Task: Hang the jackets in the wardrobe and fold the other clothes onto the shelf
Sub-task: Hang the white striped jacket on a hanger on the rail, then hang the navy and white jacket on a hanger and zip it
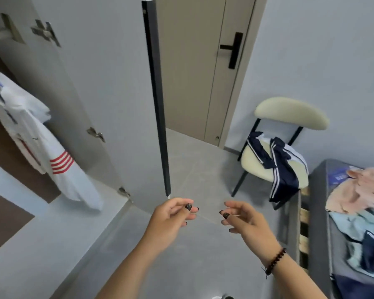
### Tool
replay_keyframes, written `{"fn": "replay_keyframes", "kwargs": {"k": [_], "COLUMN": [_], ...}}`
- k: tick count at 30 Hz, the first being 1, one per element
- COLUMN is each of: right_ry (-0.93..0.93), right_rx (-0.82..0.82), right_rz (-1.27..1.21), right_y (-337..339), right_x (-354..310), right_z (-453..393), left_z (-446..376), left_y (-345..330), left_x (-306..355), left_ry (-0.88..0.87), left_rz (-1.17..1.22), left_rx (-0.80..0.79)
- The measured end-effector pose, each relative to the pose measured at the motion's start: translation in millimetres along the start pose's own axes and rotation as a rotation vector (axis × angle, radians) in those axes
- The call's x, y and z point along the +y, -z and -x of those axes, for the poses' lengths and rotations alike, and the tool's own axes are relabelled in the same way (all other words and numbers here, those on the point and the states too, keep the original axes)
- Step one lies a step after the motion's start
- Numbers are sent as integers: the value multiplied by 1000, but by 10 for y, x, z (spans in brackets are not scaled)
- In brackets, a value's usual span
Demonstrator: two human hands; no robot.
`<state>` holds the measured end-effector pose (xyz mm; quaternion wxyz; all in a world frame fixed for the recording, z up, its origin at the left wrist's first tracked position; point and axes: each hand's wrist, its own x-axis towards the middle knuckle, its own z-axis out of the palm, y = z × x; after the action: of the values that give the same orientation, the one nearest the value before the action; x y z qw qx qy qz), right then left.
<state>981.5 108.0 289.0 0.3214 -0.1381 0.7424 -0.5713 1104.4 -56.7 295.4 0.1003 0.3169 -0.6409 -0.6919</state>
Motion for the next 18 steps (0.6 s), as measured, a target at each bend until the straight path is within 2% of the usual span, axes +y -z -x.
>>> {"fn": "replay_keyframes", "kwargs": {"k": [12,18], "right_ry": [-25,-80], "right_rx": [315,380], "right_rz": [-106,-105], "right_y": [2417,3151], "right_x": [334,512], "right_z": [-237,-450], "left_z": [-903,-1307], "left_y": [-2313,-3081], "left_x": [336,439], "left_ry": [-4,20], "left_rz": [-65,-95], "left_rx": [-263,-348]}}
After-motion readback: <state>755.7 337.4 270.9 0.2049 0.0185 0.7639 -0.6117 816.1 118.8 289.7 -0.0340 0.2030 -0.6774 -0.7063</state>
